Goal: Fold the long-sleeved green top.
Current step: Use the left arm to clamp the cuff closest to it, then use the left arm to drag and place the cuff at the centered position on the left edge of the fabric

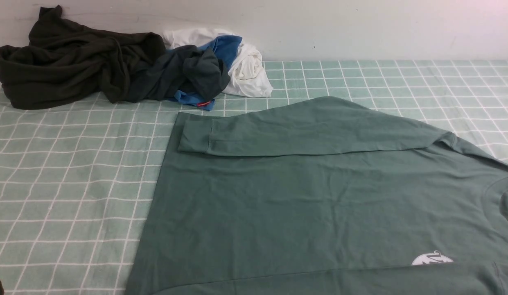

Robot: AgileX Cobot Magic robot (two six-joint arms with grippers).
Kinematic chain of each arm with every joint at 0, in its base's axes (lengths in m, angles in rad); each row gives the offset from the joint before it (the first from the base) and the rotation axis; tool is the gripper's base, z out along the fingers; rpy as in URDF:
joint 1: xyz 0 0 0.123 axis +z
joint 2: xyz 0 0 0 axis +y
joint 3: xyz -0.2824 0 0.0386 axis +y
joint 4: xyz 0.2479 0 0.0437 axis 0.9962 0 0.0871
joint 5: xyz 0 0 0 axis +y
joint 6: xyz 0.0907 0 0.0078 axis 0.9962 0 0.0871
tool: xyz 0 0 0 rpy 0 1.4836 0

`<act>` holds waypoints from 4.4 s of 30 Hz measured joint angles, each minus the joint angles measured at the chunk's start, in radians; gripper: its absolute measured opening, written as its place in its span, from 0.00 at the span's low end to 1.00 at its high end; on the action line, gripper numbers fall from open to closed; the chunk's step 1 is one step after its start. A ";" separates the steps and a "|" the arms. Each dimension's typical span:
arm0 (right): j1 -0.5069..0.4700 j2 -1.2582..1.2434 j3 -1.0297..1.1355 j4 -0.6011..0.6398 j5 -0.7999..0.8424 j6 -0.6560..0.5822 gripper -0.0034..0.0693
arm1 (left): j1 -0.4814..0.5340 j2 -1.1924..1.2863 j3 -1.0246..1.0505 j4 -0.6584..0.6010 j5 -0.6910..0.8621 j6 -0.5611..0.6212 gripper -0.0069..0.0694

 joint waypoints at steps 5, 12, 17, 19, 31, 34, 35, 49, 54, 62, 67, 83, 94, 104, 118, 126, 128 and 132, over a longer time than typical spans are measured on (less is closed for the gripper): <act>0.000 0.000 0.000 0.183 0.003 0.076 0.03 | 0.000 0.000 0.005 -0.349 -0.013 -0.195 0.09; 0.000 0.000 0.001 0.605 0.014 0.236 0.03 | 0.000 0.000 0.009 -0.703 -0.015 -0.315 0.09; 0.000 0.000 -0.001 0.702 0.011 0.189 0.03 | 0.000 0.000 0.009 -0.740 -0.020 -0.307 0.09; 0.000 0.000 -0.001 0.698 0.011 0.165 0.03 | 0.000 0.000 0.009 -0.741 -0.022 -0.307 0.09; 0.000 0.002 -0.026 0.723 0.031 -0.104 0.03 | 0.000 0.005 -0.107 -0.728 0.026 0.001 0.09; 0.000 0.119 -0.174 0.648 0.015 -0.256 0.03 | 0.000 0.136 -0.277 -0.616 0.107 0.151 0.09; 0.000 0.164 -0.216 0.622 0.015 -0.288 0.03 | 0.000 0.200 -0.315 -0.574 0.150 0.168 0.09; 0.176 0.884 -0.833 0.340 0.708 -0.424 0.03 | -0.162 0.986 -0.840 -0.039 0.752 0.192 0.09; 0.301 0.962 -0.811 0.282 0.875 -0.425 0.03 | -0.374 1.201 -0.848 -0.030 0.751 0.197 0.20; 0.321 0.963 -0.738 0.261 0.867 -0.425 0.03 | -0.556 1.492 -0.849 -0.025 0.590 0.237 0.47; 0.321 0.963 -0.731 0.260 0.836 -0.425 0.03 | -0.580 1.664 -0.850 0.008 0.495 0.237 0.56; 0.321 0.963 -0.730 0.258 0.816 -0.425 0.03 | -0.582 1.716 -0.942 0.063 0.503 0.209 0.56; 0.321 0.963 -0.730 0.258 0.811 -0.425 0.03 | -0.582 1.735 -0.942 0.047 0.550 0.208 0.42; 0.321 0.963 -0.730 0.258 0.796 -0.425 0.03 | -0.582 1.735 -0.949 0.035 0.569 0.237 0.10; 0.321 0.963 -0.730 0.254 0.771 -0.425 0.03 | -0.582 1.731 -1.409 0.127 0.767 0.271 0.10; 0.321 0.963 -0.730 0.249 0.764 -0.425 0.03 | -0.576 1.767 -1.596 0.161 0.848 0.273 0.10; 0.321 0.963 -0.730 0.249 0.760 -0.425 0.03 | -0.568 1.796 -1.599 0.161 0.852 0.273 0.10; 0.321 0.963 -0.730 0.249 0.756 -0.425 0.03 | -0.535 1.900 -1.599 0.177 0.837 0.274 0.10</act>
